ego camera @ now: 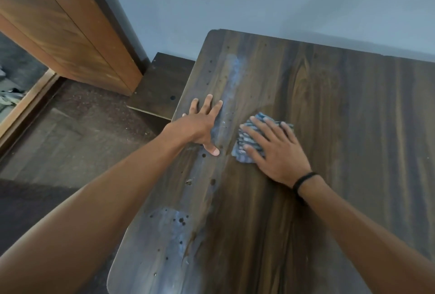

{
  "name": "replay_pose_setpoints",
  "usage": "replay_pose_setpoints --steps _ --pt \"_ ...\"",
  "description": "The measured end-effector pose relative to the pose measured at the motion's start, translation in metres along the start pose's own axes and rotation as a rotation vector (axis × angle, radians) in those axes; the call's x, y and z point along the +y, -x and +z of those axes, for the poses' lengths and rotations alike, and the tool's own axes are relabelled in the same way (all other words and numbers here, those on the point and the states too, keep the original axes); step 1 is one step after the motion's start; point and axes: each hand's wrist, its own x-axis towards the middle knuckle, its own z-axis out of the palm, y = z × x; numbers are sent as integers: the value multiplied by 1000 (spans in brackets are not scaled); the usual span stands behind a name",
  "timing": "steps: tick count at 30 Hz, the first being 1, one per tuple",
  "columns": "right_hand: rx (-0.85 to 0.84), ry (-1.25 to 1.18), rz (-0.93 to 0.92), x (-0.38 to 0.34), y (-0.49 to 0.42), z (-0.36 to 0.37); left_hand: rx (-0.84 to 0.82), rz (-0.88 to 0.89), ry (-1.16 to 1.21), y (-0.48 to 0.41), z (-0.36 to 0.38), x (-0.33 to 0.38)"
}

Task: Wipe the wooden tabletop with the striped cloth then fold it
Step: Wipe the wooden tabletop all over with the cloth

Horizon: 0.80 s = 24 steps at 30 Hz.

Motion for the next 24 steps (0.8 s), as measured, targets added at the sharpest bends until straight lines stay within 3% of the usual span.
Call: replay_pose_setpoints --steps 5,10,14,15,18,20,24 --pt "94 -126 421 33 -63 -15 -20 -13 4 -6 -2 0" --pt "37 -26 79 14 -34 -4 22 -31 30 -27 -25 3" --pt "91 -128 423 50 -84 -20 165 -35 44 -61 -67 3" --pt "88 -126 438 44 -89 -19 186 -28 42 -71 -78 5" --pt "49 -52 185 21 -61 -10 162 1 44 -95 -99 12" --pt "18 -36 126 37 -51 -13 104 -9 36 -105 -101 12" --pt "99 -120 436 65 -94 -22 83 -18 11 -110 -100 14"
